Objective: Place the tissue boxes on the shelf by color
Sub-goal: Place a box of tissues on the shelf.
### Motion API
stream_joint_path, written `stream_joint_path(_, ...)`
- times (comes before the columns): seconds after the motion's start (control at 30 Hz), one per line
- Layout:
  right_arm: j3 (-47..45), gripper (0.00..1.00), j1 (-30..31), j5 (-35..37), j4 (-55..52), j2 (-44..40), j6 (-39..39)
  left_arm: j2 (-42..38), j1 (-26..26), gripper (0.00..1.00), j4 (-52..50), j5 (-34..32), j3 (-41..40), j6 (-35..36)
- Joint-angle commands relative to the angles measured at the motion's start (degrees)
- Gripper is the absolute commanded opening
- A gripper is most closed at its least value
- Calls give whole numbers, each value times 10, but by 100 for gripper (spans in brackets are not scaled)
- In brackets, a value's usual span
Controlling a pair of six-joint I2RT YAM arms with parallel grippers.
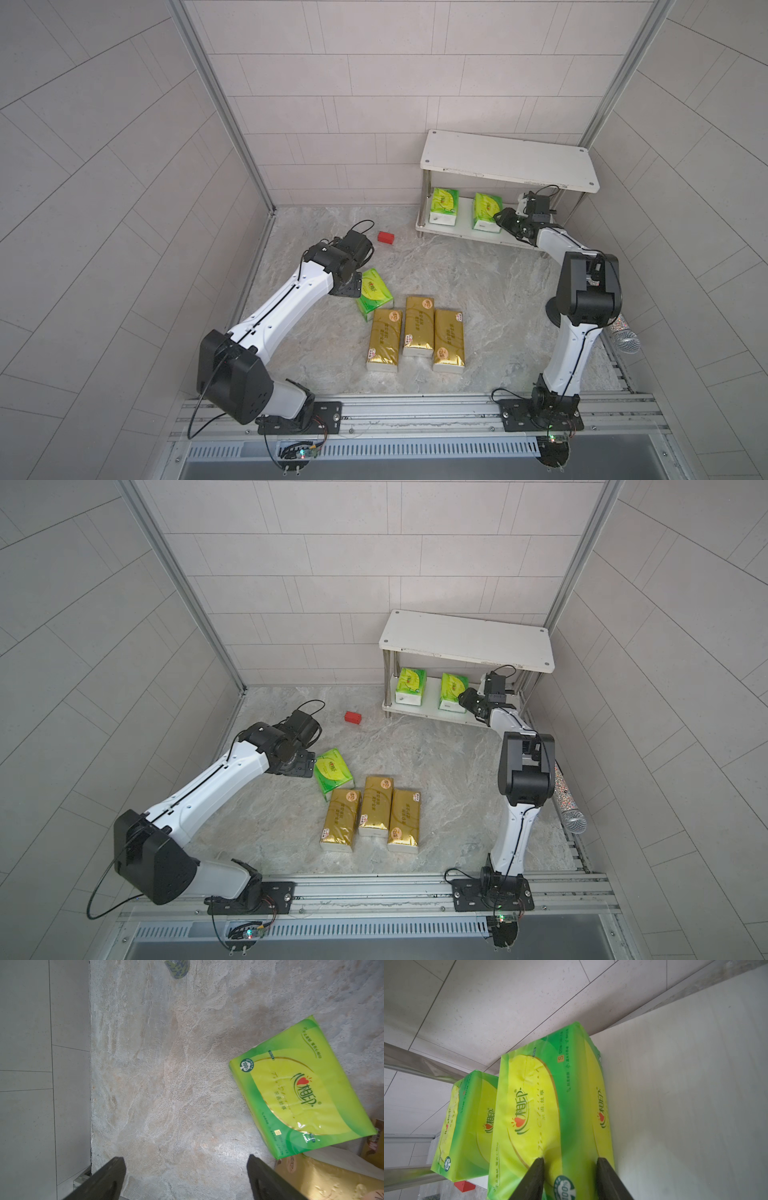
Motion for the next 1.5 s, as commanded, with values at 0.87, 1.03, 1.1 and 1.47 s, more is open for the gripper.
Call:
stream_joint_path(0.87, -13, 44, -1, 34, -56, -31, -1, 3, 5, 100, 2, -11, 4, 3)
stream_joint_path(1.03, -26, 42, -1, 33, -57, -38, -4, 4, 5, 100, 5, -8, 4, 3)
stream_joint_path(1.1, -30, 41, -1, 33, -57, -41, -6, 6, 5, 100, 4, -7, 3, 4)
stream_joint_path(1.47, -45, 37, -1, 35, -59, -55, -6, 7, 6, 100, 6, -9, 4, 8)
